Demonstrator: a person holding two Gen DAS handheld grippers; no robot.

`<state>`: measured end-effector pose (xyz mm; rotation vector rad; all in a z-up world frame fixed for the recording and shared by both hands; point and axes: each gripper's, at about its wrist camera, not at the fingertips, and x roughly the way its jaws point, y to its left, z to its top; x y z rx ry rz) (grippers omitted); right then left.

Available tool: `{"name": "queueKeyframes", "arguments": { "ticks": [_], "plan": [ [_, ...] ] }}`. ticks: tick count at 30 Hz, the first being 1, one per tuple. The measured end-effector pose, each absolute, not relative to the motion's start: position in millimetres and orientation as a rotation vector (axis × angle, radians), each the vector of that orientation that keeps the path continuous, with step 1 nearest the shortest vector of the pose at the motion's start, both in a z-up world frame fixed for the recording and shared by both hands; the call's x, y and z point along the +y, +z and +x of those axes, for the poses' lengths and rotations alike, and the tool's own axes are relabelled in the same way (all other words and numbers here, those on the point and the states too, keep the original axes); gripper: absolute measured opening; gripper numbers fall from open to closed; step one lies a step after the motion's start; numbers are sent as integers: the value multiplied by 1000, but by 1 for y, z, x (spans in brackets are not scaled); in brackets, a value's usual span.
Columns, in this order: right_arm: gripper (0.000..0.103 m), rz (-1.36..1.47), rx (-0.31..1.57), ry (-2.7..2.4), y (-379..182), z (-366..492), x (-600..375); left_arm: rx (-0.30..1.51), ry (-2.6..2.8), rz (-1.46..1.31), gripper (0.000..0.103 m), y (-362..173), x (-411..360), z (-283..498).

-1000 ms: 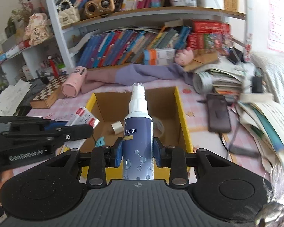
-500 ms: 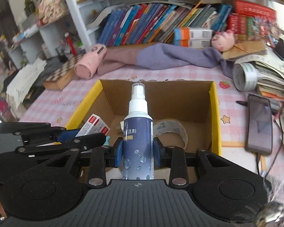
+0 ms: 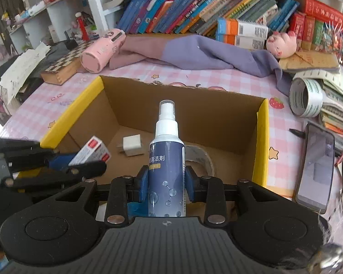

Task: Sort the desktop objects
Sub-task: 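Lower both items into the box and open both grippers to release them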

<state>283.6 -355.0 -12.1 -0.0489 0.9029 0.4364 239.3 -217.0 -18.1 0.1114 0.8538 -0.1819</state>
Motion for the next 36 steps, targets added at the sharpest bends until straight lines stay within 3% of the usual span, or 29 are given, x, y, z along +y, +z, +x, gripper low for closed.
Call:
{"name": "queueKeyframes", "arguments": {
  "ticks": [9, 12, 15, 18, 28, 36],
  "plan": [
    [30, -32, 922, 449, -15, 292, -360, 876, -140, 121, 15, -24, -225, 245],
    [35, -24, 903, 454, -13, 292, -362, 846, -114, 113, 28, -17, -225, 242],
    [53, -16, 849, 462, -2, 287, -364, 774, -86, 108, 55, -3, -224, 230],
    [55, -27, 802, 463, 7, 280, -366, 717, -69, 100, 63, 10, -223, 217],
    [56, -33, 675, 444, 30, 244, -374, 585, -56, 131, 76, 38, -220, 176],
    [56, -44, 651, 403, 34, 211, -368, 562, -23, 78, 78, 39, -199, 148]
  ]
}}
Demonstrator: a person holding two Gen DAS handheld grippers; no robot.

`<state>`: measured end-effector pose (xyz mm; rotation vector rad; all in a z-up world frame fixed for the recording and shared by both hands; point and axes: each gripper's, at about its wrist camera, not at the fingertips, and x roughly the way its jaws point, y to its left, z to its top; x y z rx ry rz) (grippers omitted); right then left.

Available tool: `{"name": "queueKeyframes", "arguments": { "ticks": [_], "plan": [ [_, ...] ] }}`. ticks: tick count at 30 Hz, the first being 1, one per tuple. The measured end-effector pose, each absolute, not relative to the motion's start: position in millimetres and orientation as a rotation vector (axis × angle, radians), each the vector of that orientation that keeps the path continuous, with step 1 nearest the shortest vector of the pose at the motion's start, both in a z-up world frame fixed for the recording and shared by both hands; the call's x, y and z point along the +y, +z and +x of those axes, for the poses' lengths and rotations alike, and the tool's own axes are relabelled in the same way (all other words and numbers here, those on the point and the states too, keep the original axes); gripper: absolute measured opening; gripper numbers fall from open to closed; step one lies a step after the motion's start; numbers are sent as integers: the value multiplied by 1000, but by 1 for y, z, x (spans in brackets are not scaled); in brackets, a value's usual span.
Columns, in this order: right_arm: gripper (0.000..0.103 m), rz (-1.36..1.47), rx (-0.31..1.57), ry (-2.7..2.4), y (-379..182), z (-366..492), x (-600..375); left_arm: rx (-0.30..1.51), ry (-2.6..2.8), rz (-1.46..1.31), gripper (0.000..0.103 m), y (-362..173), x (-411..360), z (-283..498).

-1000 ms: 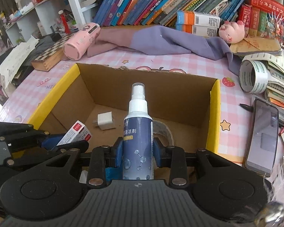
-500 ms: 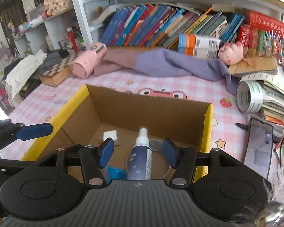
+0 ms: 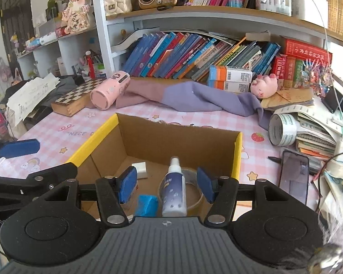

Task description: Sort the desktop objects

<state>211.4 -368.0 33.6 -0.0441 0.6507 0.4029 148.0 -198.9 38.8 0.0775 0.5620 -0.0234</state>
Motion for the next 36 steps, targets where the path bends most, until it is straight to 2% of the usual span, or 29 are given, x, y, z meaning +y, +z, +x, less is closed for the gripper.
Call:
{"name": "queueKeyframes", "arguments": {
  "ticks": [5, 13, 19, 32, 35, 36],
  "plan": [
    [58, -69, 604, 372, 39, 185, -359, 542, -21, 65, 82, 41, -187, 127],
    [61, -61, 589, 311, 38, 145, -341, 518, -15, 33, 82, 42, -159, 92],
    [65, -43, 587, 259, 35, 111, -331, 514, 9, 25, 87, 36, -142, 64],
    [68, -24, 601, 194, 23, 35, -309, 541, 23, 33, 90, 24, -109, 2],
    [72, -16, 615, 189, 20, 22, -303, 543, 15, 58, 91, 21, -106, -10],
    [72, -14, 623, 189, 19, 19, -301, 544, 18, 69, 93, 20, -105, -14]
  ]
}}
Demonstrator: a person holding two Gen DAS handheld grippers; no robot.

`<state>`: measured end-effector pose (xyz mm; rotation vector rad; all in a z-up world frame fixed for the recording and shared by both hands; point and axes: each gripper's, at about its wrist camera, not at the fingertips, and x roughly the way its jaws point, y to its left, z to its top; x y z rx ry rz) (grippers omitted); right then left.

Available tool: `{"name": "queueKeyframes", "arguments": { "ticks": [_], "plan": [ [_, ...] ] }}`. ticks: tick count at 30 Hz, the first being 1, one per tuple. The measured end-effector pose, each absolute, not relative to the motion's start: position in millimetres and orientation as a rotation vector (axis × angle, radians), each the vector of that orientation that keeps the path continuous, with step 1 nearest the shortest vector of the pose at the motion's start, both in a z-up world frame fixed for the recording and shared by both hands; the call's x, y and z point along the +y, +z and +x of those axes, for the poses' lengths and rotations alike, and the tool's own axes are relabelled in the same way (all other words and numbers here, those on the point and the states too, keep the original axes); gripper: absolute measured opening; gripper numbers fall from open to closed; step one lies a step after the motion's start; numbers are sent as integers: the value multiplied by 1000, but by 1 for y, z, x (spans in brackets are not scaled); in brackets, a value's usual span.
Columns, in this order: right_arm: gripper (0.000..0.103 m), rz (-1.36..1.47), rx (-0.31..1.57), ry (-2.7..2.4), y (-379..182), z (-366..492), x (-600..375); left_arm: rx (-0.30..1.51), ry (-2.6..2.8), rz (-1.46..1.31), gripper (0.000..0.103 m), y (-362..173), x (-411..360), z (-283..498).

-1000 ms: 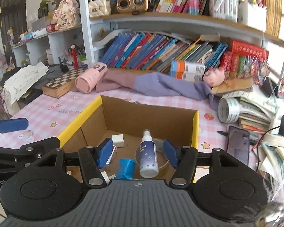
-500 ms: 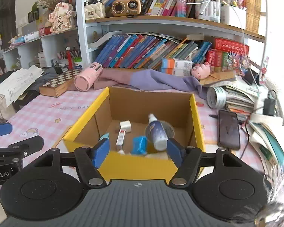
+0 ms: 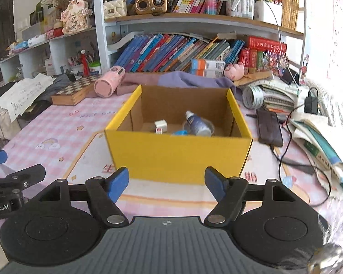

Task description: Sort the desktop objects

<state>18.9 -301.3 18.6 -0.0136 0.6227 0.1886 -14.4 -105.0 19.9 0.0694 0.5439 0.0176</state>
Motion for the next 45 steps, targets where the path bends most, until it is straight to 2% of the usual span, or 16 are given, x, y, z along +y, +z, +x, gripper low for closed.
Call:
{"name": "queueKeyframes", "arguments": {
  "ticks": [1, 5, 16, 45],
  "plan": [
    [72, -9, 630, 189, 17, 16, -299, 547, 23, 80, 96, 18, -104, -19],
    [73, 4, 647, 189, 13, 3, -293, 571, 46, 92, 97, 15, -96, -29],
    [85, -42, 672, 207, 11, -18, -272, 588, 72, 70, 103, 16, -84, -52],
    [91, -49, 713, 194, 6, -25, -276, 645, 52, 59, 103, 12, -90, -55]
  ]
}}
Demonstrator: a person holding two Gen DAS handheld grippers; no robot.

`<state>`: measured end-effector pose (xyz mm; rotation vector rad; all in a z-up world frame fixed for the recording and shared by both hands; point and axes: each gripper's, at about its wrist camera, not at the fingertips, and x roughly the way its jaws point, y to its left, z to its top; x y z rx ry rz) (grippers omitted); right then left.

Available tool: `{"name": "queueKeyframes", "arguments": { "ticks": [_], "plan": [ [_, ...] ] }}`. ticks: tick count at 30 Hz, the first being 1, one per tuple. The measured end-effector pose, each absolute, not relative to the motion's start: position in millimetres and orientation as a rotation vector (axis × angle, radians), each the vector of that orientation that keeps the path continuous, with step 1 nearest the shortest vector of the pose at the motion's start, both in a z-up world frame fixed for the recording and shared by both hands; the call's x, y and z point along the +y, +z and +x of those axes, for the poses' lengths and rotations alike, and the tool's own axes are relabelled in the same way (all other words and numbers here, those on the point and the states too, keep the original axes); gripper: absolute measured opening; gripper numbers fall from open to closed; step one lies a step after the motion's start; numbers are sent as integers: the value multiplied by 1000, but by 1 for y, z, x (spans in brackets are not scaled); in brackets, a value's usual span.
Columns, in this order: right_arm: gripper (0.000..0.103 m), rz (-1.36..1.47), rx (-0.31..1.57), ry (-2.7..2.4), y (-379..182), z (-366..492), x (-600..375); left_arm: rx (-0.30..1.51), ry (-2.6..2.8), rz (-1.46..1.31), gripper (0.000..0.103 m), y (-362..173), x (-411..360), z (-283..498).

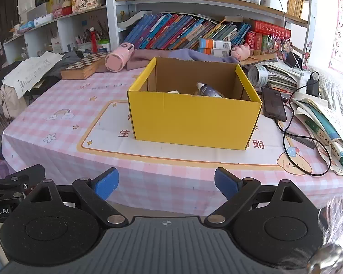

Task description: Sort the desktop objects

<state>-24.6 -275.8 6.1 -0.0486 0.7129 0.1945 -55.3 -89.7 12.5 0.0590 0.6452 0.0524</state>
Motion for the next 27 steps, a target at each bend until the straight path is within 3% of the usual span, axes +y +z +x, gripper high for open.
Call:
{"name": "queueKeyframes", "arguments": {
  "ticks": [27],
  "plan": [
    [91, -62, 715, 194, 7, -24, -273, 656, 36, 44, 103, 12, -89, -53]
  ]
}}
